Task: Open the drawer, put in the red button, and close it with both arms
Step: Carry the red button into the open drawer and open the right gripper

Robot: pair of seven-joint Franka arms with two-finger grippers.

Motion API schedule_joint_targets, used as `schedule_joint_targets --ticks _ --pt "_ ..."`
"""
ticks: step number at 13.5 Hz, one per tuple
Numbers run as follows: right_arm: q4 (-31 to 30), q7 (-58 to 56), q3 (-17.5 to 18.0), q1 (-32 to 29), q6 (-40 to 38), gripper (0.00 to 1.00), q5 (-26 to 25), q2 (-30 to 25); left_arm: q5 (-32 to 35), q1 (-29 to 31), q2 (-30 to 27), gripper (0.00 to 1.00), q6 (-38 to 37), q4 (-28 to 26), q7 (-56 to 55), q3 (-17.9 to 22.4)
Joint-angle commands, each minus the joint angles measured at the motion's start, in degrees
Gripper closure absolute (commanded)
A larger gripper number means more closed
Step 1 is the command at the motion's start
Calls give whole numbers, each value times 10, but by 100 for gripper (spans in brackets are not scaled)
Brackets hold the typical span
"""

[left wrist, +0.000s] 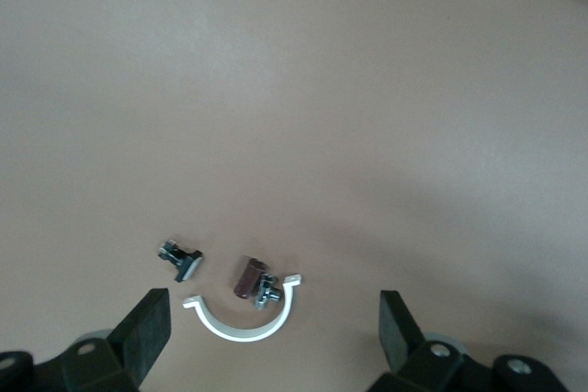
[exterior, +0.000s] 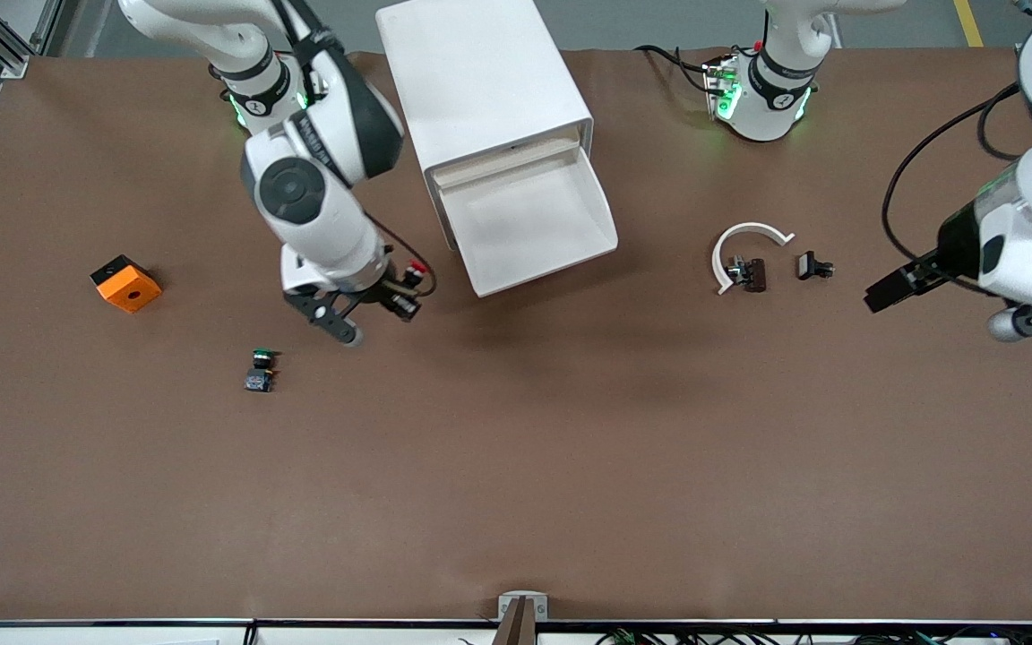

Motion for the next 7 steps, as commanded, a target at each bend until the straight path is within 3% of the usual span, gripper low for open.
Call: schedule_joint_targets --ticks 1,3,5,7 --pt "42 75 -8 59 -18 100 0 2 9 24 -59 0 3 -56 61 -3" --pt "55 105 -11 102 -17 100 -28 5 9 37 -58 0 -4 -50 93 -2" --pt "74 163 -9 134 -17 100 -87 20 13 41 -41 0 -4 -23 121 -1" --pt "101 215 -10 162 -18 100 -95 51 43 40 -33 0 -4 -12 117 -1"
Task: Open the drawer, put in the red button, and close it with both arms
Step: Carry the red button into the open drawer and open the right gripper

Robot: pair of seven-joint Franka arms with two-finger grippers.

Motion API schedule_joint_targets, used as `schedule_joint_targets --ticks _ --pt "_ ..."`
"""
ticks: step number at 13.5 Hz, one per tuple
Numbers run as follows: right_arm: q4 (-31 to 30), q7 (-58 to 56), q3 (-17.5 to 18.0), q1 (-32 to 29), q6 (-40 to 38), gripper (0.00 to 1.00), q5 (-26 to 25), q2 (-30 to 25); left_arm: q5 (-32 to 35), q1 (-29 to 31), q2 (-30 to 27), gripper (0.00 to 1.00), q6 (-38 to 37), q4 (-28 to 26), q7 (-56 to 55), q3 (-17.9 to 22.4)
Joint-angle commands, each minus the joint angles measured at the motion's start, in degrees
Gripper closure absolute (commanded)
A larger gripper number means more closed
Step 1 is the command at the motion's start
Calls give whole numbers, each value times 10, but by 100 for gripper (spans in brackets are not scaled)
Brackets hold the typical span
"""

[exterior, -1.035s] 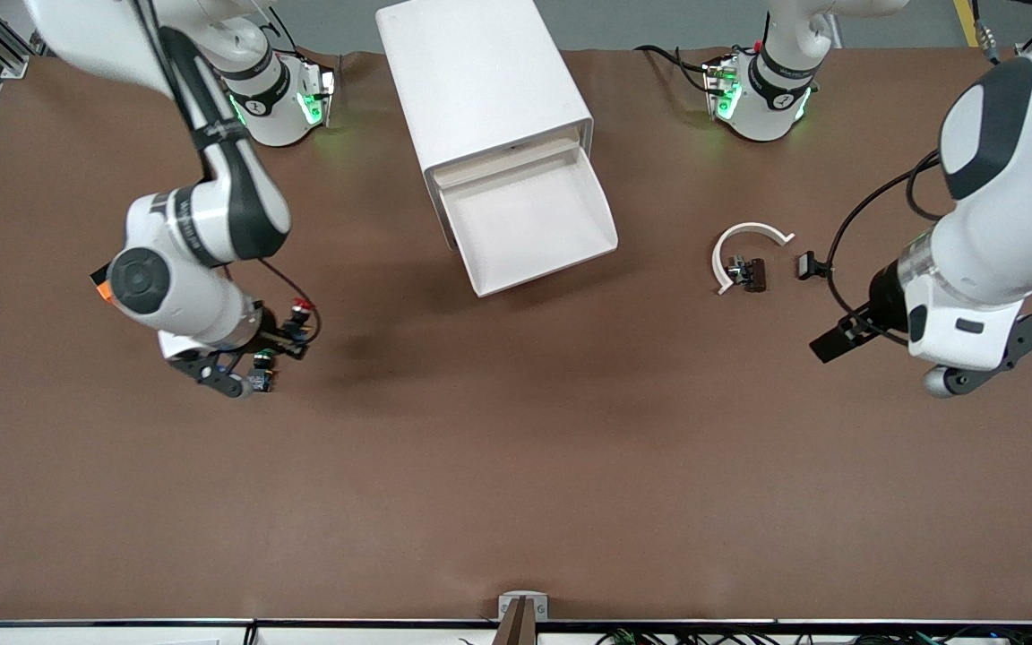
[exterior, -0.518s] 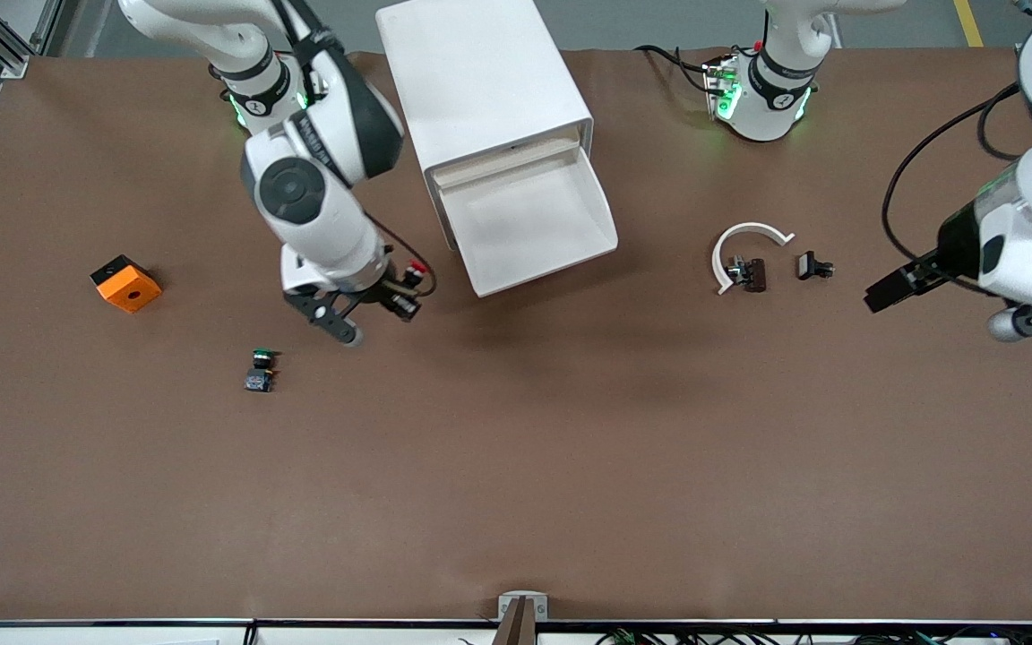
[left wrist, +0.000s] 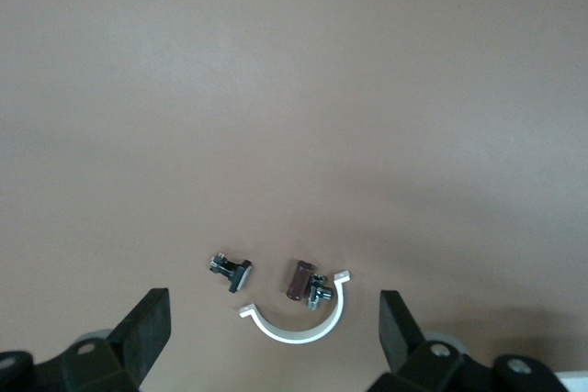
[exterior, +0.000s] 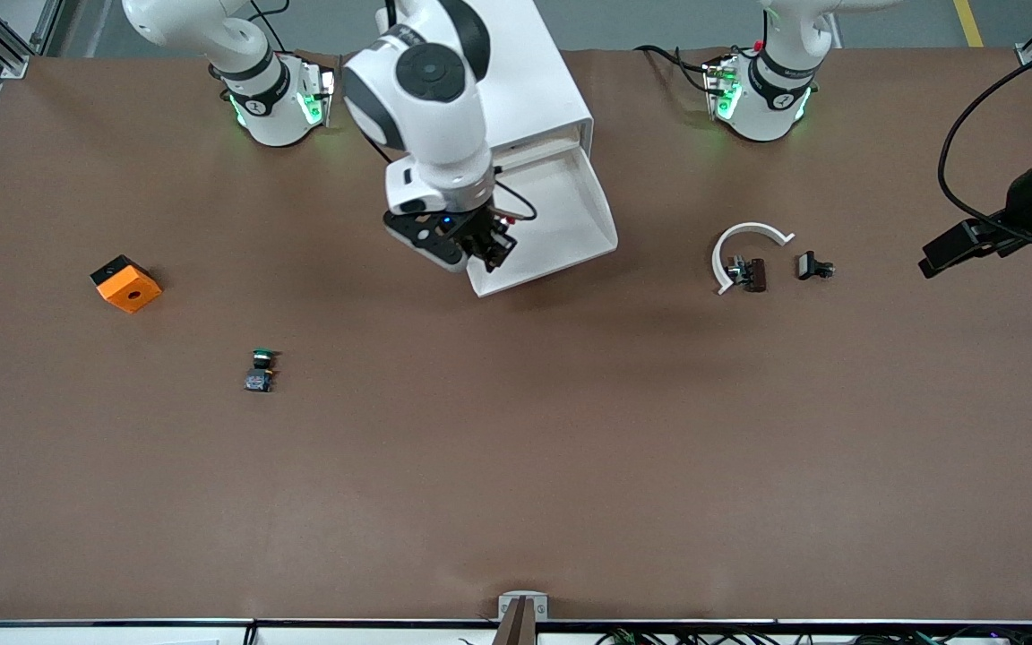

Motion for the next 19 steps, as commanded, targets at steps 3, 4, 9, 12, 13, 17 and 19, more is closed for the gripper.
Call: schedule_joint_targets --ticks 3,4,9,12,13,17,19 --pt "69 113 -9 54 -10 100 -42 69 39 4 32 0 -2 38 9 8" --pt "73 130 -9 61 -10 100 -44 78 37 4 33 0 -2 38 17 15" --pt "93 205 -9 85 -9 100 -61 112 40 -1 34 0 -3 44 45 10" --pt "100 223 -9 100 -5 100 -65 127 35 -5 53 0 -10 27 70 9" --pt "105 225 -9 102 -6 100 -65 132 36 -6 54 0 -5 18 69 9" --pt "109 226 -9 109 -4 100 -65 136 35 -7 54 0 39 -19 66 2" --pt "109 227 -9 116 -4 100 -65 140 35 -8 54 0 62 -36 53 -5"
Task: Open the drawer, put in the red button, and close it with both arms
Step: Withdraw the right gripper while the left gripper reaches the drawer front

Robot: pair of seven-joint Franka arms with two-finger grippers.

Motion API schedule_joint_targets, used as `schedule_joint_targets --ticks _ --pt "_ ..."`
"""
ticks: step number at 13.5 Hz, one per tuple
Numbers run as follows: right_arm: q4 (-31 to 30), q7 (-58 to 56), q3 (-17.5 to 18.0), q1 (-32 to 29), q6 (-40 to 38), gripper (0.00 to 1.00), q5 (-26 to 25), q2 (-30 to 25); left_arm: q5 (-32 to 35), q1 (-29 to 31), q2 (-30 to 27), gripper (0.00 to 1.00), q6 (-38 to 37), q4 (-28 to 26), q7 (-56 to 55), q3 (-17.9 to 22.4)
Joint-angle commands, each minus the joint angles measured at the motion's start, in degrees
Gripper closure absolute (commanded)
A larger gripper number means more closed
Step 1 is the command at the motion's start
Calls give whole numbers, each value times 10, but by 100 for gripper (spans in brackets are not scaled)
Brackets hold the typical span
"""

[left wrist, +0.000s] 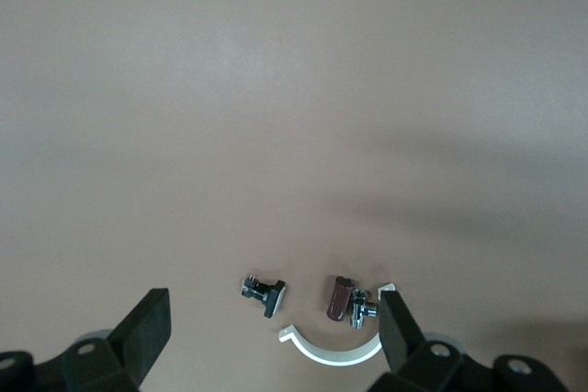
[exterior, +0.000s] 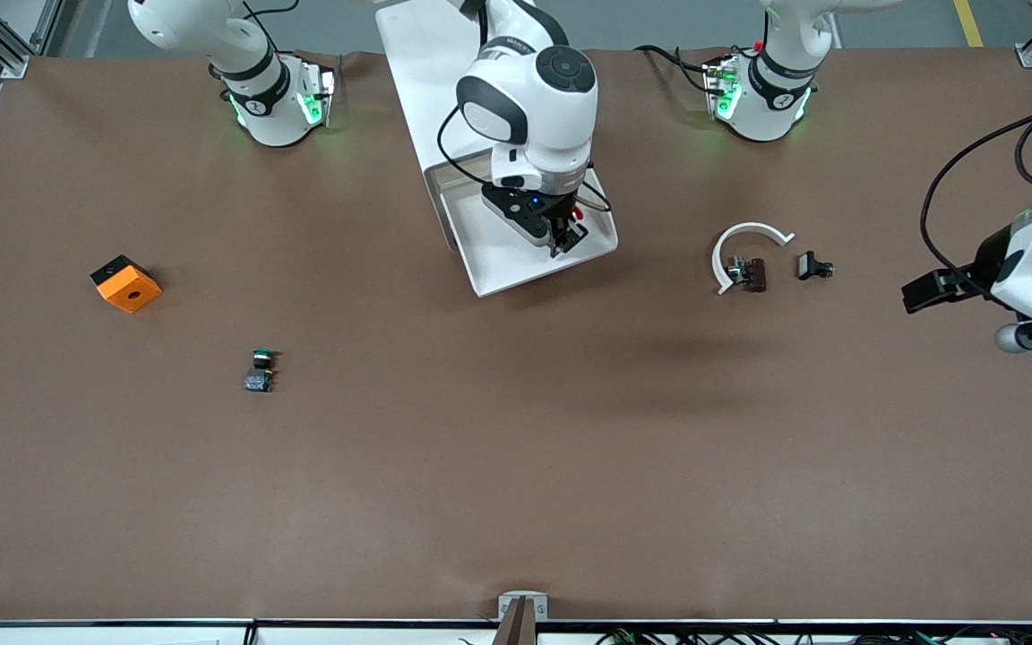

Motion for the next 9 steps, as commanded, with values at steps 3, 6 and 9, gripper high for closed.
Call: schedule_joint_targets --ticks 3,6,9 --pt "17 17 -7 16 -5 100 -14 14 3 -2 -9 0 81 -68 -77 -33" --pt "17 17 -6 17 -5 100 -14 17 1 -2 25 0 122 -86 -176 -65" --pt "21 15 -7 15 -6 0 -14 17 4 -5 66 0 139 -86 -246 -95"
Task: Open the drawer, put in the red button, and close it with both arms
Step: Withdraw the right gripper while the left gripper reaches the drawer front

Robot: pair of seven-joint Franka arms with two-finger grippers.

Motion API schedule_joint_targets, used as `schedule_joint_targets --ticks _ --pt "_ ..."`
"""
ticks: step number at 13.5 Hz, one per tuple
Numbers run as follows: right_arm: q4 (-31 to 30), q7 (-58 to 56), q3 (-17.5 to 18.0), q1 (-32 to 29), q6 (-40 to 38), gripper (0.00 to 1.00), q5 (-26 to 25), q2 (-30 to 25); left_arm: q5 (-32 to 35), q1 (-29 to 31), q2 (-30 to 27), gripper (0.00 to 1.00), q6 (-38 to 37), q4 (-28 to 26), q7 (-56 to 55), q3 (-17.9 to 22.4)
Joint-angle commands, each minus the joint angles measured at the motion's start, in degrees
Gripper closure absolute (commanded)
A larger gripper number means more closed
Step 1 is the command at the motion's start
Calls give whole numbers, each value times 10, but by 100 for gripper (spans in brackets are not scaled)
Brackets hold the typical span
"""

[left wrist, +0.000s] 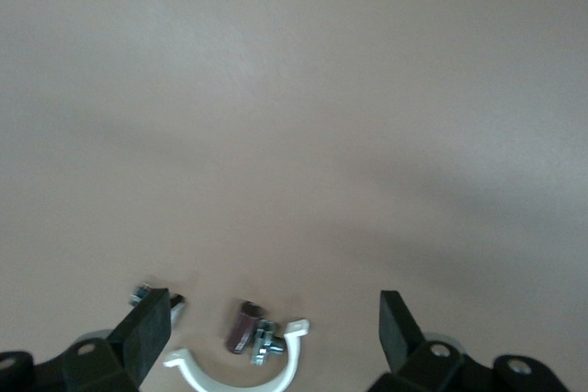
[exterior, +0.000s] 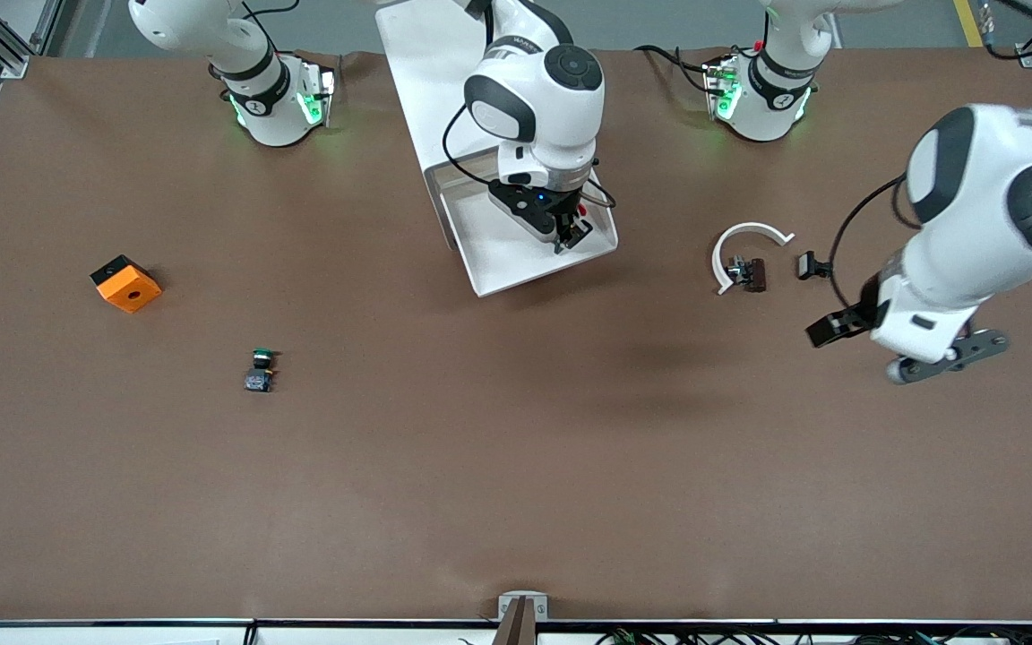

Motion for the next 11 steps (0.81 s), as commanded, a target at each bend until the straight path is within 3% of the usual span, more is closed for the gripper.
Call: schedule_joint_targets --ticks 1,6,11 --pt "19 11 -4 5 -6 0 -14 8 3 -9 30 0 16 2 -41 -16" --pt "64 -22 -4 -26 -27 0 -5 8 2 -69 89 0 60 2 -161 -17" --pt "99 -212 -3 -94 -93 0 3 -20 2 -139 139 0 92 11 -246 -18"
